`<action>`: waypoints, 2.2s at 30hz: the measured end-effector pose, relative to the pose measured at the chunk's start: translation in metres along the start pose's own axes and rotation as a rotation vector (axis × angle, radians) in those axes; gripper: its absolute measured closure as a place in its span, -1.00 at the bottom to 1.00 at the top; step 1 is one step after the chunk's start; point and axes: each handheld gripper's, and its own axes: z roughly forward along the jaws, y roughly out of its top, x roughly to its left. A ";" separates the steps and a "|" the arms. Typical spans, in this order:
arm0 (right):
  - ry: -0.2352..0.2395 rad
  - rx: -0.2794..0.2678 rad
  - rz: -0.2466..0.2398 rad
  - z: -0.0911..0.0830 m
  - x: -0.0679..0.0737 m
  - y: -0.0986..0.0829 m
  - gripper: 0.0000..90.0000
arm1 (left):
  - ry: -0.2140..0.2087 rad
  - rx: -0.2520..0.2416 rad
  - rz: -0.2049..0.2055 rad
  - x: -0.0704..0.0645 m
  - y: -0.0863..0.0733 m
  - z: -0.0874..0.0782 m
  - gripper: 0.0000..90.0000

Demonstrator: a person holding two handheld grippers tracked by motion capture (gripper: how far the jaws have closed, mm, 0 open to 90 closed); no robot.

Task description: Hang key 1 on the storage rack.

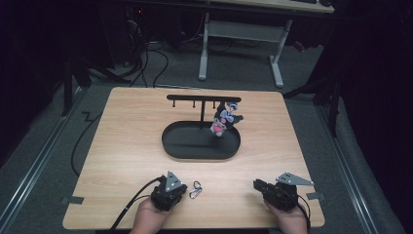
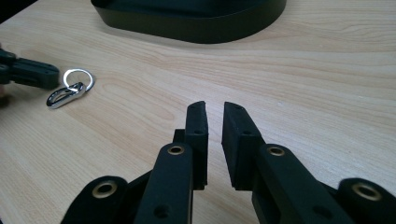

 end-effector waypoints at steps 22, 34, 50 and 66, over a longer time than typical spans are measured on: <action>0.026 0.001 0.007 -0.001 -0.004 -0.001 0.81 | -0.150 0.009 0.097 -0.069 0.024 0.028 0.92; 0.022 0.018 0.012 0.002 -0.006 -0.001 0.81 | -0.192 -0.013 0.128 -0.088 0.035 0.041 0.86; 0.007 0.067 0.007 0.010 -0.004 -0.005 0.77 | 0.136 -0.059 -0.055 0.058 -0.033 -0.038 0.71; -0.075 0.143 -0.034 0.019 0.007 -0.004 0.74 | 0.227 -0.124 -0.168 0.111 -0.070 -0.087 0.06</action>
